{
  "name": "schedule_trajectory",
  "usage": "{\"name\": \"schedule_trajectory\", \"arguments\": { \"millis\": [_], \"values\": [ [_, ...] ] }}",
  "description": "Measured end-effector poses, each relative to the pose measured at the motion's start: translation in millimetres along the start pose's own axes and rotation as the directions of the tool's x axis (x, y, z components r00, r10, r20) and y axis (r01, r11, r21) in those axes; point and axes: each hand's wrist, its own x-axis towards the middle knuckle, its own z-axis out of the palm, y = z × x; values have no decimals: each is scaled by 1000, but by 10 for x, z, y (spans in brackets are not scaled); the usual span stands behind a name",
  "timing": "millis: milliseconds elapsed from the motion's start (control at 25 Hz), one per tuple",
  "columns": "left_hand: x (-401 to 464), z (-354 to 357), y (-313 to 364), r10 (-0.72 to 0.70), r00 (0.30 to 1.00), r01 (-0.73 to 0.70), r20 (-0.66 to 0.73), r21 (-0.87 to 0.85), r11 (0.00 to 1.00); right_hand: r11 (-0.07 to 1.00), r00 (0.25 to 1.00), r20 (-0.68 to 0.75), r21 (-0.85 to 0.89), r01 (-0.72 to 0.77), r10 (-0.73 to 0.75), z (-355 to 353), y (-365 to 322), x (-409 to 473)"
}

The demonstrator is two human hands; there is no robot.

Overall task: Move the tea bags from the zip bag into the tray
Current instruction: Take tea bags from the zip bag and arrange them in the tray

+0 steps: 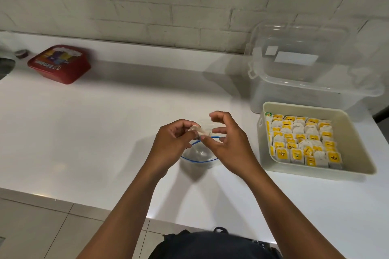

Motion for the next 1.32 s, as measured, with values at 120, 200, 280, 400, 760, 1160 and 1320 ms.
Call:
{"name": "schedule_trajectory", "arguments": {
  "millis": [120, 200, 280, 400, 760, 1160, 1320],
  "values": [
    [39, 7, 91, 33, 999, -34, 41, 19, 999, 996, 999, 16, 85, 29, -31, -68, -40, 50],
    [63, 15, 145, 59, 998, -60, 39, 29, 998, 996, 998, -25, 72, 60, -58, -102, -60, 63],
    [72, 38, 177, 61, 998, -62, 28, 26, 998, 992, 989, -94, 42, 119, -115, -113, -54, 38],
    [84, 98, 203, 35, 999, -35, 31, -1, 999, 948, 931, -190, -136, 289, -311, -93, -26, -31],
    [15, 416, 154, -34, 995, 62, 93, -310, 949, 824, 848, -180, -402, 399, -498, -140, 175, -149],
    [-23, 950, 183, -30, 987, 79, 160, -314, 946, 976, 979, -201, 216, 17, 27, -816, 283, -215],
    [-36, 1355, 292, -4, 980, 50, 197, -226, 973, 946, 989, -133, 325, -15, 61, -1227, 365, -194]
  ]
}}
